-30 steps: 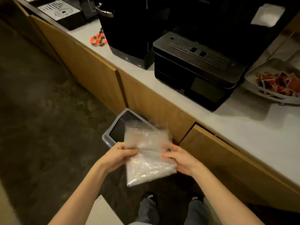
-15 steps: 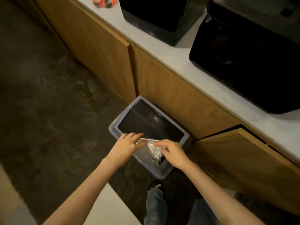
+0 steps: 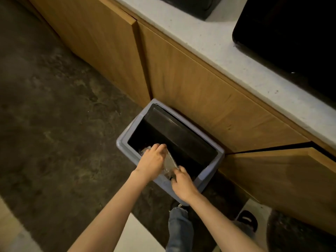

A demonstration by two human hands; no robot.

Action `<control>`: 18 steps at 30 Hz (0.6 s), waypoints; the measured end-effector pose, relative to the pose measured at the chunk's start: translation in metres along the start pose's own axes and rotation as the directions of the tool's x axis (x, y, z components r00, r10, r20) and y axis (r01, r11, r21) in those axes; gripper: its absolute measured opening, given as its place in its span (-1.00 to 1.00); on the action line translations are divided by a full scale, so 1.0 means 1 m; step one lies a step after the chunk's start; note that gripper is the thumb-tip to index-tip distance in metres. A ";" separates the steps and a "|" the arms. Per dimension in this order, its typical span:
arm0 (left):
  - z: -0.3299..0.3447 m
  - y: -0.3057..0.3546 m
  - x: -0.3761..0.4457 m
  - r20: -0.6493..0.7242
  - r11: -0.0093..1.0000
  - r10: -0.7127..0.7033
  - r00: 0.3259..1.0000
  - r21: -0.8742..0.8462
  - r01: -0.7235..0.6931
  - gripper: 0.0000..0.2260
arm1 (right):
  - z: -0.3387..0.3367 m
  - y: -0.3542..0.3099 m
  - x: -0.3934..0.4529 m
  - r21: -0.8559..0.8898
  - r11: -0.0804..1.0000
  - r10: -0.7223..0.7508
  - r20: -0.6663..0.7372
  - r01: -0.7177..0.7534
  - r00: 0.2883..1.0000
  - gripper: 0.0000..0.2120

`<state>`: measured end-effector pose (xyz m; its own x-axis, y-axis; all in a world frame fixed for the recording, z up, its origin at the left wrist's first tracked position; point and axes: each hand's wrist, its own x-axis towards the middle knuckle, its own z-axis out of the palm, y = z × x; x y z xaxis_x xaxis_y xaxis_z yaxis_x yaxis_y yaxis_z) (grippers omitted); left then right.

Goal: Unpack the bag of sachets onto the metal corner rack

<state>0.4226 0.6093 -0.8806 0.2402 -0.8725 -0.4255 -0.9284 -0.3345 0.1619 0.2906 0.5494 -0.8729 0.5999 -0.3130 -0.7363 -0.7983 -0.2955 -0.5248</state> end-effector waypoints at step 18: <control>-0.014 0.029 0.011 0.161 0.799 -0.264 0.951 -0.516 0.309 -0.80 | -0.064 -0.013 -0.023 0.239 0.969 0.062 -0.019 -0.056 0.998 -0.58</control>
<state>0.4026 0.5855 -0.8682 0.4282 -0.6841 -0.5905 -0.5209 -0.7208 0.4573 0.2908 0.5025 -0.8219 0.5499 -0.3478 -0.7594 -0.8202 -0.0530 -0.5696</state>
